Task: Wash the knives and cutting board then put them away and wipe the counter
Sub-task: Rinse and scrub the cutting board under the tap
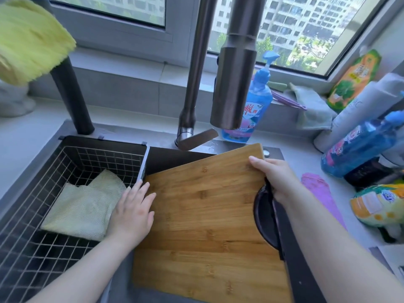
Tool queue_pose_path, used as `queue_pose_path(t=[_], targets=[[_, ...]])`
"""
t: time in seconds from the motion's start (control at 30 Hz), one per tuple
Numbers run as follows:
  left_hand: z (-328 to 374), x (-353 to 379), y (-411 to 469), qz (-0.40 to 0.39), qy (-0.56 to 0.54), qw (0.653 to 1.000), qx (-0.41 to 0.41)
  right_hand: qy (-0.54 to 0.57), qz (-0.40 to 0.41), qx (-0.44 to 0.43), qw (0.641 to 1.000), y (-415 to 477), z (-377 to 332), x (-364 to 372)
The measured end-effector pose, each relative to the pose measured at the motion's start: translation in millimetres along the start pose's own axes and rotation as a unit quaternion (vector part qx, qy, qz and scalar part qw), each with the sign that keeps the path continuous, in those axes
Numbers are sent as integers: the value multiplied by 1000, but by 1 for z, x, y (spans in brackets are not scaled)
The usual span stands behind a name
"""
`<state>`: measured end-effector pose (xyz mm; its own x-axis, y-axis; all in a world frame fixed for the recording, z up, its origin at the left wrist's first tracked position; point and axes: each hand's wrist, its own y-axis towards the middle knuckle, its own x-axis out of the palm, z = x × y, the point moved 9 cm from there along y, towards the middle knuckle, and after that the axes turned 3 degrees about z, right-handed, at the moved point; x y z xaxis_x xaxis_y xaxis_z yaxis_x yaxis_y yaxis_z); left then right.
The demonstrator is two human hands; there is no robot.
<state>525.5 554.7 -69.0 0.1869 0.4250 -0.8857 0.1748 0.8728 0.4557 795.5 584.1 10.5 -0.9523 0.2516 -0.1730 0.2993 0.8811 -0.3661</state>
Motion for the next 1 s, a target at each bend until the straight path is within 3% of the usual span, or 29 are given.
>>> queue_pose_path(t=[0.27, 0.5, 0.8, 1.0], targets=[[0, -1, -2, 10, -11, 1000, 3, -27, -5, 13, 1000, 11, 25, 17], [0, -2, 0, -3, -4, 1000, -1, -40, -35, 79, 995, 23, 45, 16], [-2, 3, 0, -18, -2, 1000, -12, -165, -148, 174, 959, 45, 75, -1], [-1, 2, 0, -22, 10, 1000, -16, -158, -138, 176, 962, 61, 100, -6]])
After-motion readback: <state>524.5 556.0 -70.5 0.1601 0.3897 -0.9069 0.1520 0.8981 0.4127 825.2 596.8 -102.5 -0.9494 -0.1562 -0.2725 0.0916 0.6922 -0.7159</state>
